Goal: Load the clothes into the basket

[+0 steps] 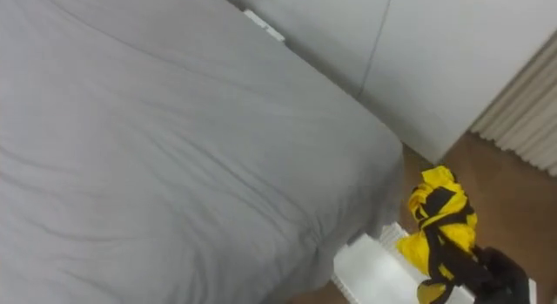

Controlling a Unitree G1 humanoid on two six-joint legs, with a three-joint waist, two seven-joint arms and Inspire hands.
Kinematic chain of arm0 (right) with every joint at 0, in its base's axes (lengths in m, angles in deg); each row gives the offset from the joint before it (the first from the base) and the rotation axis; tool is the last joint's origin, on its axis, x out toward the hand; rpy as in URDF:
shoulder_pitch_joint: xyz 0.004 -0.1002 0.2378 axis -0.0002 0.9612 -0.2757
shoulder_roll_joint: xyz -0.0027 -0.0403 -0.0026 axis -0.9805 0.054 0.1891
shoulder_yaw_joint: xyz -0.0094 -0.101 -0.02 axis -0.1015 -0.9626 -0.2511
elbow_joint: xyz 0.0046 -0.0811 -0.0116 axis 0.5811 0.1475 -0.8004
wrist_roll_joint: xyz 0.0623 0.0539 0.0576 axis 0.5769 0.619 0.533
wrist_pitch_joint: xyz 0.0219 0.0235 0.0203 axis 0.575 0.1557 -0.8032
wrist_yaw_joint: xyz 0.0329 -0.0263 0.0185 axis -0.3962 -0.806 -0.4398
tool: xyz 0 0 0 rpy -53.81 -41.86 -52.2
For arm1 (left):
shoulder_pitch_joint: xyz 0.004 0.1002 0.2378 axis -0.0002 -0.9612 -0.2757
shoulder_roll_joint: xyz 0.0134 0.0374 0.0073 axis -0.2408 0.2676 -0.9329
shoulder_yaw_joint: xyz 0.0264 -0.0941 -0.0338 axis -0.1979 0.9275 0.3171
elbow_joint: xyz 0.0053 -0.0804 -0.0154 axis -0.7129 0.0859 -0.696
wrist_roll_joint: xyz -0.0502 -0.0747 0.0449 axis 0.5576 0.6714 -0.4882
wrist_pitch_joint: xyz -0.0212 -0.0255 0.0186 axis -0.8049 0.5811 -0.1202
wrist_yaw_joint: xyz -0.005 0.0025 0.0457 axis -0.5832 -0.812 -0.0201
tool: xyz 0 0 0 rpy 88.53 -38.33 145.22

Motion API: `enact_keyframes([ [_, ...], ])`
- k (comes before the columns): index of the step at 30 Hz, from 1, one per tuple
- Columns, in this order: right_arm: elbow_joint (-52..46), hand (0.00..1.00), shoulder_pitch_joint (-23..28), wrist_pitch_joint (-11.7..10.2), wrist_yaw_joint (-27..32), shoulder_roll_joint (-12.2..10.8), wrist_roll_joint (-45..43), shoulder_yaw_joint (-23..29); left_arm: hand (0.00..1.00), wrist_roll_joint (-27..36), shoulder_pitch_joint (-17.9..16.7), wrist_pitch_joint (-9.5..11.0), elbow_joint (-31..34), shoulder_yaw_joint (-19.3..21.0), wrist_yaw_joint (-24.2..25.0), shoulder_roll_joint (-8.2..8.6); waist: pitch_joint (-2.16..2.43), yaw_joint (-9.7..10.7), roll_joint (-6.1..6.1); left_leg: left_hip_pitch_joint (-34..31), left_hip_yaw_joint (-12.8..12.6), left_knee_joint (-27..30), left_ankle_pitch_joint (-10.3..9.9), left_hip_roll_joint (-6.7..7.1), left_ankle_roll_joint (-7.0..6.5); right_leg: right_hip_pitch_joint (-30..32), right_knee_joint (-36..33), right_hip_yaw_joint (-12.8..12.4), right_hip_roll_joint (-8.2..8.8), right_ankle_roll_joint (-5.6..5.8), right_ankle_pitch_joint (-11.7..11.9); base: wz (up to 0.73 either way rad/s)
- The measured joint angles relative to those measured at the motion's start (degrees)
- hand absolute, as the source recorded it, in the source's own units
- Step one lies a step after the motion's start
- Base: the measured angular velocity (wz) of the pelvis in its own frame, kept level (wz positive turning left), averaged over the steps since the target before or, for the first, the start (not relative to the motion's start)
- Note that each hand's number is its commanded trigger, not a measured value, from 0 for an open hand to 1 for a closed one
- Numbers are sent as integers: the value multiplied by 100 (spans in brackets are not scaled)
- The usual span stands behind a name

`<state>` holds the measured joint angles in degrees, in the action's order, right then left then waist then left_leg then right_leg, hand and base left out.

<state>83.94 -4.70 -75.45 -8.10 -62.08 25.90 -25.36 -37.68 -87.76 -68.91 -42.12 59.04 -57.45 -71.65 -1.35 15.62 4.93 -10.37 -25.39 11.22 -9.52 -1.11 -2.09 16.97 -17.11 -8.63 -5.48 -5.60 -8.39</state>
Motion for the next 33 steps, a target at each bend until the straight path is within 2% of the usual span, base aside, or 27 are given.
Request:
enact_keyframes([
  [2, 124, 100, -115, -16, 47, 48, -53, -4, 0, -3, 86, 181, -1, -61, 0, -19, 8, -3, 54, -250, -57, 94, 1, -6, -1, 283, -168, -37, 2, 7, -6, -16],
  [3, 124, 100, -160, -55, 95, 62, -133, -5, 0, 1, 212, 218, -23, -83, 1, -26, 0, -8, 108, -428, -81, 144, 14, -12, -23, 469, -229, -43, 3, 13, -3, -11],
  [5, 234, 100, -262, -150, 128, 99, -135, -30, 0, 19, 378, 270, -176, -180, 20, -40, 13, -56, 182, -631, -97, 166, 35, -11, -58, 708, -303, -61, 2, 21, 13, -9],
  [7, 488, 100, -418, -263, 216, 121, -51, -45, 0, 246, 426, 359, -205, -253, 99, -88, 11, -101, 213, -745, -91, 167, 64, 6, -101, 879, -403, -84, 1, 21, 15, -4],
  [9, 863, 100, -650, -391, 437, 133, 70, -200, 0, 585, 532, 535, -305, -573, 97, -160, 14, -194, 218, -889, -50, 194, 92, 44, -142, 1101, -601, -95, 19, 17, -38, 3],
  [13, 1510, 100, -1098, -490, 489, 151, 593, -438, 0, 723, 639, 675, -345, -851, 106, -160, 6, -296, 334, -1067, -41, 236, 108, 39, -160, 1258, -611, -57, 36, 22, -42, 6],
  [14, 1536, 86, -1113, -506, 487, 151, 700, -462, 0, 770, 647, 704, -344, -864, 110, -158, 6, -338, 338, -1088, -40, 236, 109, 39, -162, 1281, -613, -58, 38, 23, -41, 0],
  [15, 1554, 50, -1134, -521, 488, 151, 887, -516, 0, 869, 662, 764, -340, -872, 113, -154, 4, -377, 347, -1145, -36, 232, 126, 48, -186, 1341, -625, -42, 50, 24, -42, 10],
  [16, 1574, 5, -1156, -524, 481, 150, 1046, -553, 0, 939, 679, 823, -328, -884, 110, -153, 6, -387, 353, -1214, 4, 228, 143, 67, -201, 1409, -655, -1, 71, 23, -45, 18],
  [17, 1595, 0, -1160, -538, 476, 150, 1133, -557, 0, 970, 703, 829, -328, -913, 101, -154, 10, -387, 365, -1242, 45, 228, 151, 78, -208, 1430, -659, 28, 83, 23, -45, 26],
  [23, 1919, 0, -1294, -695, 465, 150, 1610, -620, 0, 1234, 781, 861, -329, -1119, 41, -155, 18, -487, 390, -1283, 106, 227, 160, 104, -208, 1439, -658, 120, 126, 14, -74, 8],
  [33, 2103, 0, -1373, -934, 287, 172, 1854, -646, 0, 1344, 805, 920, -336, -1360, -48, -153, 11, -494, 425, -1247, 124, 227, 160, 97, -208, 1390, -662, 189, 138, -2, -93, 3],
])
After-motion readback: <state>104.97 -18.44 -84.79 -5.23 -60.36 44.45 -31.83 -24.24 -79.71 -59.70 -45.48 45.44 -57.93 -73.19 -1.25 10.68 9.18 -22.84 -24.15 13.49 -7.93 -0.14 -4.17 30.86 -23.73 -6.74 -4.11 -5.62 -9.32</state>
